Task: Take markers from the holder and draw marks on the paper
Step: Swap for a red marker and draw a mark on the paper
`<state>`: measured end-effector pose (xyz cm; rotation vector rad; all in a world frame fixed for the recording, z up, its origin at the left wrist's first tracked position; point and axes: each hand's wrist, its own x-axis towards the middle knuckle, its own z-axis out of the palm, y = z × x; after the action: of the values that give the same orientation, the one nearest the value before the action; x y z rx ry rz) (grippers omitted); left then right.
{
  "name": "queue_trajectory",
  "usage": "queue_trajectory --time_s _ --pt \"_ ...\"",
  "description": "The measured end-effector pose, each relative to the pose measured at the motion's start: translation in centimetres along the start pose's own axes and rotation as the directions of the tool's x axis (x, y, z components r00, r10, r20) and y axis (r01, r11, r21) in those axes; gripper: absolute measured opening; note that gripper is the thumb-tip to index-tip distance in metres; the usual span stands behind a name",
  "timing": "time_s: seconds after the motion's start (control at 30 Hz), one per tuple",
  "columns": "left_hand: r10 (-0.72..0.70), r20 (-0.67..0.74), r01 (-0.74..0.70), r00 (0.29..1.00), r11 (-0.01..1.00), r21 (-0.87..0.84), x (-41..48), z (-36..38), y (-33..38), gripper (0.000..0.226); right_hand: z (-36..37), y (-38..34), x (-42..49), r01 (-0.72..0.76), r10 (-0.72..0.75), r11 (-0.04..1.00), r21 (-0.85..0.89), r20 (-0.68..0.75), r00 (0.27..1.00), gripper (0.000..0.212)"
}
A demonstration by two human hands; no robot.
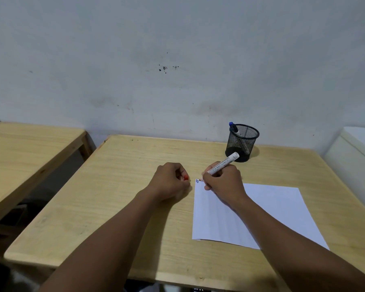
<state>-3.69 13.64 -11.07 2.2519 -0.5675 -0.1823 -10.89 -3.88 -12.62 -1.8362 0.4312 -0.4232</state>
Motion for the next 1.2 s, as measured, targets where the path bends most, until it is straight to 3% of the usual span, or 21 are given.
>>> queue_trajectory --time_s 0.33,0.47,0.63,0.93,1.2 --pt "-0.008 -0.02 0.007 1.0 0.999 -0.042 0.2 0.3 -0.4 0.008 0.0 0.1 0.0 -0.036 0.036 0.999 0.0 0.044 0.998 0.008" --pt "-0.07 -0.059 0.057 0.996 0.978 -0.201 0.2 0.4 -0.6 0.007 -0.6 -0.6 0.4 -0.134 0.134 0.971 0.197 0.013 0.991 0.007" --pt "-0.125 0.059 0.137 0.99 0.826 -0.546 0.8 -1.2 0.5 0.009 -2.1 -3.4 1.2 -0.159 0.172 0.924 0.347 -0.007 0.985 0.014" --pt "-0.068 0.184 0.192 0.981 0.522 -0.831 2.4 -1.9 5.4 0.015 -5.0 -9.6 2.0 -0.141 0.106 0.905 0.401 0.109 0.988 0.018" --pt "-0.04 0.193 0.187 0.98 0.5 -0.846 2.6 -1.0 7.1 0.012 -5.6 -9.6 1.9 -0.111 0.076 0.899 0.423 0.097 0.992 0.02"
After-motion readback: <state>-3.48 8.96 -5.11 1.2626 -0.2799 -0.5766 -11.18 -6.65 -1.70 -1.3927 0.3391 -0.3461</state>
